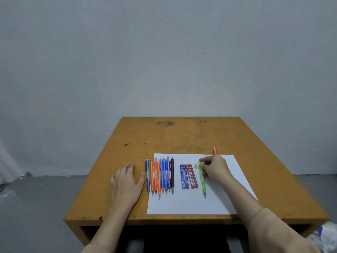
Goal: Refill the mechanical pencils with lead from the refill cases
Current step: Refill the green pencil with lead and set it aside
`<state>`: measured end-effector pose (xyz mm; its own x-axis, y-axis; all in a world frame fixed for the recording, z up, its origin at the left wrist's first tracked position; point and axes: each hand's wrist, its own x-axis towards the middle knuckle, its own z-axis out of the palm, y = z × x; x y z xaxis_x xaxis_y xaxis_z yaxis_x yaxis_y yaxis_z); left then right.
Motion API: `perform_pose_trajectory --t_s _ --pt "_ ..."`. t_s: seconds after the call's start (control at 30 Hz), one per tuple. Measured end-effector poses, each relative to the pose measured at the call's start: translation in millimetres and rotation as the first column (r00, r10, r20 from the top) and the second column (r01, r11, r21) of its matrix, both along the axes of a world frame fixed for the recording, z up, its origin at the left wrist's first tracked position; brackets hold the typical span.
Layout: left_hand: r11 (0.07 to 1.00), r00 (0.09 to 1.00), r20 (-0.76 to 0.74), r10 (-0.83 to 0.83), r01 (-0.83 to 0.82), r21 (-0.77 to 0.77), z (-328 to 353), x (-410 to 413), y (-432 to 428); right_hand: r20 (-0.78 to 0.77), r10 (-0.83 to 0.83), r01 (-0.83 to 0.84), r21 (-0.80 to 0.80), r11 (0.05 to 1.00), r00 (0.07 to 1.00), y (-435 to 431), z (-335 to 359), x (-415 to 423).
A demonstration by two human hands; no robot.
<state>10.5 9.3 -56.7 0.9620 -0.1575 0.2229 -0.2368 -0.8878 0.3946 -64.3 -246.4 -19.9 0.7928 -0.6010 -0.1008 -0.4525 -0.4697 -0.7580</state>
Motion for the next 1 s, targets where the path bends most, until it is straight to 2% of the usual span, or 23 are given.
perform_pose_trajectory --t_s 0.1,0.33,0.67,0.83,1.0 --pt "1.000 1.000 0.000 0.002 -0.002 0.024 0 -1 -1 -0.001 -0.003 0.003 0.011 1.000 1.000 1 0 0" --pt "0.997 1.000 -0.006 -0.001 0.001 0.078 3 -1 -2 -0.047 0.043 -0.047 -0.096 0.994 0.998 3 1 -1" --pt "0.997 1.000 -0.010 -0.002 0.003 0.077 5 -4 -2 -0.051 0.061 -0.068 -0.132 0.989 0.997 2 1 -5" --pt "0.997 1.000 -0.015 0.001 0.001 0.077 6 -6 -2 0.020 0.100 -0.096 -0.152 0.984 0.995 -1 6 -6" --pt "0.997 1.000 -0.013 -0.004 0.005 0.074 7 -7 -2 0.093 0.238 -0.209 -0.252 0.945 0.967 -4 19 -4"
